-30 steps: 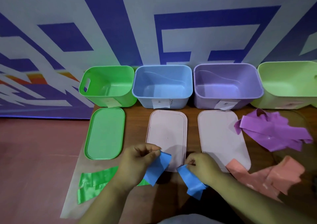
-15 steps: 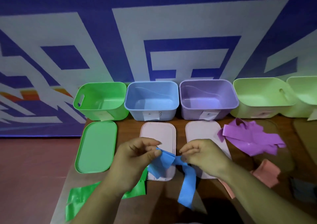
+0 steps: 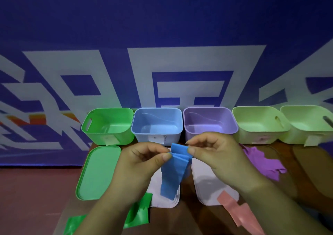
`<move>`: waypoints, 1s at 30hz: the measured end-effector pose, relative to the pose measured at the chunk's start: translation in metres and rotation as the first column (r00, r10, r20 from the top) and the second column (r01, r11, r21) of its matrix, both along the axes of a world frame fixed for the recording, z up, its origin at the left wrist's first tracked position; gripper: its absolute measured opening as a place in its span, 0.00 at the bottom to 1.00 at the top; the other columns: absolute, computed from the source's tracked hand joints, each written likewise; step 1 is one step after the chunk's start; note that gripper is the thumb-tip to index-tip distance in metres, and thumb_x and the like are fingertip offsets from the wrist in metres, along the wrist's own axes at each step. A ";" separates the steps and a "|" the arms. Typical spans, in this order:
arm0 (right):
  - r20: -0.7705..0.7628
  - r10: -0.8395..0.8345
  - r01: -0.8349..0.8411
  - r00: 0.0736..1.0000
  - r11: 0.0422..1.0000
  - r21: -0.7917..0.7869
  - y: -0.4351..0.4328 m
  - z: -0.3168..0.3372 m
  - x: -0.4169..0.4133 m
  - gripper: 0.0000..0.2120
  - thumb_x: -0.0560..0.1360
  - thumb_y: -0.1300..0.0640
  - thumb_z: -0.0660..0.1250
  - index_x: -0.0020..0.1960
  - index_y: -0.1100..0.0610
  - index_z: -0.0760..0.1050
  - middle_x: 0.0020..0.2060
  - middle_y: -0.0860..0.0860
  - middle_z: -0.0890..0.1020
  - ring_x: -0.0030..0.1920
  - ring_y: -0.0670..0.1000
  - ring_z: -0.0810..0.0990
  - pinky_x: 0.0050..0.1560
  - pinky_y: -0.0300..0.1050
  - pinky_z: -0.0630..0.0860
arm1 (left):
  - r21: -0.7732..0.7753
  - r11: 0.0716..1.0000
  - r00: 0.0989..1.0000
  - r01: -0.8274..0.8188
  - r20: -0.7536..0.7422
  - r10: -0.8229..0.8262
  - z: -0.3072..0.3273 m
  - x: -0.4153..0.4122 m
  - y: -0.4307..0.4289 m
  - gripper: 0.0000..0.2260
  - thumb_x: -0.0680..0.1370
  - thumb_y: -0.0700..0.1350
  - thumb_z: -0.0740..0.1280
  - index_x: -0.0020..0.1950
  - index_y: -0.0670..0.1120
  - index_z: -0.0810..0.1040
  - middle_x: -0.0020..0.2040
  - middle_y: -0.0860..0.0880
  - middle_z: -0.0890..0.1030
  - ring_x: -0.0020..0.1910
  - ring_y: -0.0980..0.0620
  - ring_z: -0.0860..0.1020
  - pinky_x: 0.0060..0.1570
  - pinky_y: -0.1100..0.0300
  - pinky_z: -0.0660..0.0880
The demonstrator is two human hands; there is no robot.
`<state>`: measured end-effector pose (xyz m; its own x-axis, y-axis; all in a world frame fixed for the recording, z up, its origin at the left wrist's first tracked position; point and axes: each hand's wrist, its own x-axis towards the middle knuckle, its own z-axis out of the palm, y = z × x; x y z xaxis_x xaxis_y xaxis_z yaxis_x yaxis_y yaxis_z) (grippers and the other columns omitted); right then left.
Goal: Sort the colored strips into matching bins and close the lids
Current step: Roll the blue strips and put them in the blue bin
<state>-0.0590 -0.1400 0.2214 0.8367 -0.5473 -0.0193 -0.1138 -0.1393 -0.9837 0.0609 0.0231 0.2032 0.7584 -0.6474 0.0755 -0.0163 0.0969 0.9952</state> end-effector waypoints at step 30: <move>0.117 0.087 -0.103 0.989 0.986 0.132 0.009 0.030 0.007 0.12 0.73 0.67 0.71 0.41 0.51 0.85 0.41 0.55 0.86 0.44 0.53 0.86 0.49 0.49 0.83 | -0.105 0.981 0.987 -0.161 -0.033 0.159 0.029 -0.012 -0.010 0.05 0.64 0.41 0.73 0.39 0.41 0.84 0.41 0.44 0.86 0.43 0.44 0.85 0.47 0.57 0.82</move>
